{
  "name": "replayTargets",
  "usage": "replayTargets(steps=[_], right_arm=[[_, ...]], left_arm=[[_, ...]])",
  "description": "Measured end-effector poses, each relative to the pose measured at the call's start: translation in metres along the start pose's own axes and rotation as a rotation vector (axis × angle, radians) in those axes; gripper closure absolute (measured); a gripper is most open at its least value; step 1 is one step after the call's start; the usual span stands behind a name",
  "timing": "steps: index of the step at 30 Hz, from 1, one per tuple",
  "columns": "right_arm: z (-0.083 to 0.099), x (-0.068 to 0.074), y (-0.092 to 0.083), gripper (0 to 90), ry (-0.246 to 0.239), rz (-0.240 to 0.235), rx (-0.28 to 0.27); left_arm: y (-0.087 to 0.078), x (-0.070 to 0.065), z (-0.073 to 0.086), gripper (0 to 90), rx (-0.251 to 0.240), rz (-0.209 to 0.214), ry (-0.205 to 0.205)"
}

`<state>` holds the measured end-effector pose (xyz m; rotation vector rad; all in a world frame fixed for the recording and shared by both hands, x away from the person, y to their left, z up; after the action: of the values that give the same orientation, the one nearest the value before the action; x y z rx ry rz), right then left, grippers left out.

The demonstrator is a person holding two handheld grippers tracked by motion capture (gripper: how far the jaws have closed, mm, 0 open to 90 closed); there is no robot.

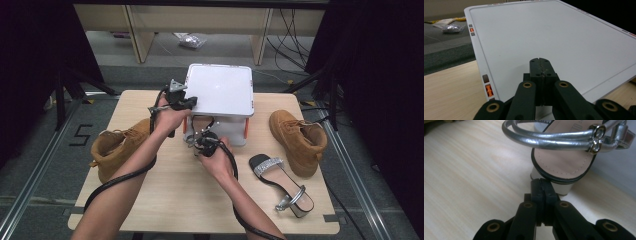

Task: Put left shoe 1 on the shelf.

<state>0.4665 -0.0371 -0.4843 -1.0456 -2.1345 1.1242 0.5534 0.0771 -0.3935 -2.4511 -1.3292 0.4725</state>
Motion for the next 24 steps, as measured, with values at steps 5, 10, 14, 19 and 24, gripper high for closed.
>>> replayTargets(steps=[5,10,14,19,24], right_arm=[[-0.009,-0.004,0.003,90.0,0.012,0.010,-0.036],[-0.021,-0.012,0.003,90.0,-0.013,0.047,-0.070],[-0.025,-0.016,0.003,90.0,-0.021,0.051,-0.085],[-0.030,-0.017,0.006,90.0,-0.025,0.065,-0.100],[-0.032,-0.018,0.014,90.0,-0.027,0.083,-0.130]], left_arm=[[0.001,0.000,0.000,89.5,0.003,0.001,0.001],[0.001,-0.001,-0.001,89.5,0.006,0.001,0.010],[0.002,-0.002,-0.001,89.4,0.004,0.003,0.004],[0.002,-0.001,-0.001,89.5,0.003,0.003,-0.001],[0.002,-0.001,-0.001,89.5,0.003,0.004,-0.001]])
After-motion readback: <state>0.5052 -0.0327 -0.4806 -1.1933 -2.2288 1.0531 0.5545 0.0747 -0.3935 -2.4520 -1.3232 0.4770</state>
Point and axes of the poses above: each handheld gripper's, and its own axes: y roughly forward along the jaws, z roughly out of its underside, x roughly to its left, the point moved 3 cm from there along y, roughly forward along the jaws, and after that the axes turned 2 degrees about -y, right-handed, at the moved point
